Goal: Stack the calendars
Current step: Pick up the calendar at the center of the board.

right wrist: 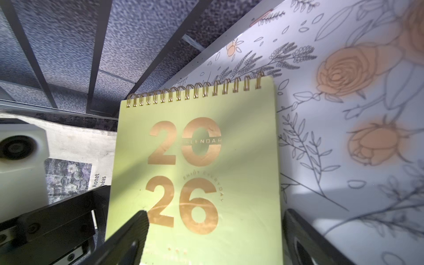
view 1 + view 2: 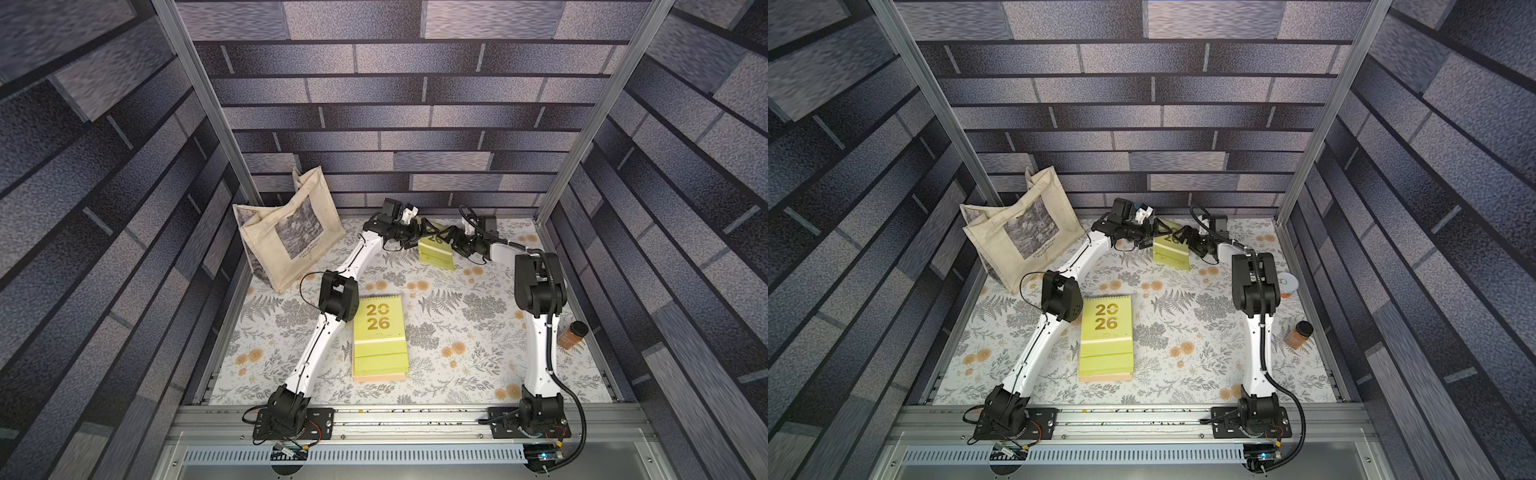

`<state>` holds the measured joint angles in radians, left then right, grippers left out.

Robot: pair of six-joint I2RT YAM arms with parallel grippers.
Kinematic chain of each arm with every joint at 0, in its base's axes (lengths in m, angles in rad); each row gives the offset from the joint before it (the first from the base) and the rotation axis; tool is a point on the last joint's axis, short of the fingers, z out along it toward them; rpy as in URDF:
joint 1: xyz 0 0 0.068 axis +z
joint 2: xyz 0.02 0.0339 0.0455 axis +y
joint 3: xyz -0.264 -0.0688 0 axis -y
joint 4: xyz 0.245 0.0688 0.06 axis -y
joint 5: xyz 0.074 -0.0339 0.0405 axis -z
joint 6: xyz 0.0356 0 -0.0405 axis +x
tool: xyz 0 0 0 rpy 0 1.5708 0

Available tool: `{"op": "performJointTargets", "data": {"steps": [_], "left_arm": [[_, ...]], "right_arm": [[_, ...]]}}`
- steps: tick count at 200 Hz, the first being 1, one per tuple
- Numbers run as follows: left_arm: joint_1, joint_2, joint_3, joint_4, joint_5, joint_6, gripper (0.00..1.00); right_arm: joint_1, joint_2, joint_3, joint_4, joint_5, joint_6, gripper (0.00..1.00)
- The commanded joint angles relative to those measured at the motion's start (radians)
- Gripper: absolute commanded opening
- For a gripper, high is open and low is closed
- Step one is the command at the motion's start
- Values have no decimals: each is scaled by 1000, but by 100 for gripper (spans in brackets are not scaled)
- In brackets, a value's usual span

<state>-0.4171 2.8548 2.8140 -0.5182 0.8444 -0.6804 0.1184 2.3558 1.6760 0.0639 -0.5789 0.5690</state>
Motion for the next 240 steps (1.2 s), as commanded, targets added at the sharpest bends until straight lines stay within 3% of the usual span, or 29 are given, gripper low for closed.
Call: {"op": "performJointTargets", "data": {"steps": [1, 84, 119, 150, 224, 240], "left_arm": [[7, 11, 1, -2, -28, 7, 100], [11, 67, 0, 28, -14, -50, 99], [11, 75, 0, 40, -13, -62, 91], [13, 72, -1, 42, -11, -64, 75], [15, 60, -1, 37, 1, -56, 0], [17, 53, -1, 34, 9, -48, 0]], "right_arm": [[17, 45, -59, -161, 9, 28, 94], [18, 48, -65, -152, 5, 35, 94], [18, 51, -65, -149, 3, 37, 94], [18, 52, -68, -148, 2, 38, 94], [16, 43, -81, -134, -7, 39, 94], [14, 35, -87, -116, -24, 39, 94]]}}
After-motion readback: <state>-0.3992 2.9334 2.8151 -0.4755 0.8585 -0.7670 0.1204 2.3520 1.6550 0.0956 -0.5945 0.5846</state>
